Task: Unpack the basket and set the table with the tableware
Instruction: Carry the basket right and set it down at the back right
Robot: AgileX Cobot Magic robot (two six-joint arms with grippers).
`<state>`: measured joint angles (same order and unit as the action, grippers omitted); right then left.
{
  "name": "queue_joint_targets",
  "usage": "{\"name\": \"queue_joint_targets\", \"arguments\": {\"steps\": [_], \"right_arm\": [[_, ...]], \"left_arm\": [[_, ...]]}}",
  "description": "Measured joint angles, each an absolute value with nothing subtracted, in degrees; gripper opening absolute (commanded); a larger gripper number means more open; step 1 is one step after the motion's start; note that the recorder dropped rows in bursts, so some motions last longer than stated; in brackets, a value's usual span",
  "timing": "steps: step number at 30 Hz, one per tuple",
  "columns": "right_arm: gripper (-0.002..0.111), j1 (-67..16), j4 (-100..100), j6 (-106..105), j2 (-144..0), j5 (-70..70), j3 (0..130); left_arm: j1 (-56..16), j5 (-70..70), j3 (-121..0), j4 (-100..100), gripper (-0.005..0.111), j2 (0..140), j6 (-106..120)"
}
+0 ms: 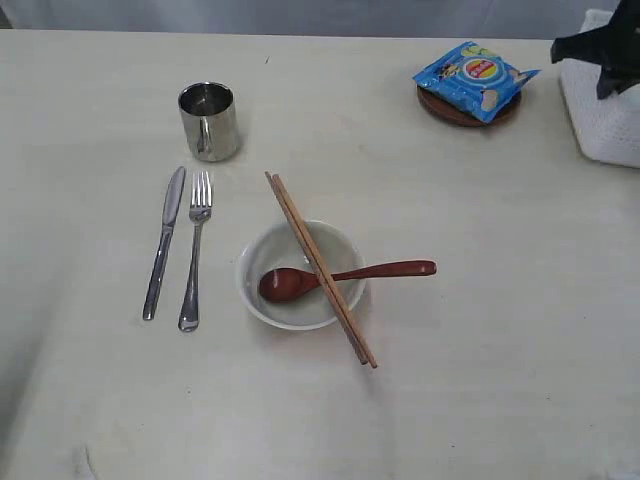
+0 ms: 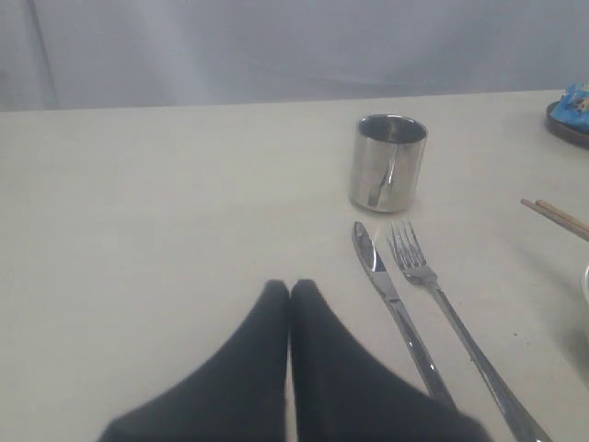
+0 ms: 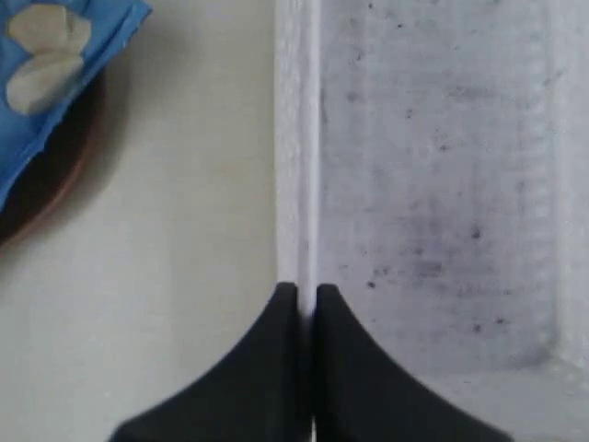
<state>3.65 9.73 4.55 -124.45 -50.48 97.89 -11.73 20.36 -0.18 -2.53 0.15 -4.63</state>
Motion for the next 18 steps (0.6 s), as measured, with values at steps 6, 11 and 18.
{"name": "queue_joint_targets", "arguments": {"steps": [6,11,18], "right_arm": [[0.0,1.9,4.9,-0.6,-126.2,-49.2,98.5],[0.0,0.1,0.7,-5.5,-126.5,-47.8,98.7],[0.0,-3.4,-2.1,-7.7,-126.5,-48.4,98.8]], "left_arm": [[-11.7,20.4,-0.2,-2.5,0.0,0.1,-4.6],[-11.7,20.4,-0.2,-2.5,0.0,0.1,-4.6],[-11.7,20.4,-0.2,-2.5,0.0,0.1,-4.6]]}}
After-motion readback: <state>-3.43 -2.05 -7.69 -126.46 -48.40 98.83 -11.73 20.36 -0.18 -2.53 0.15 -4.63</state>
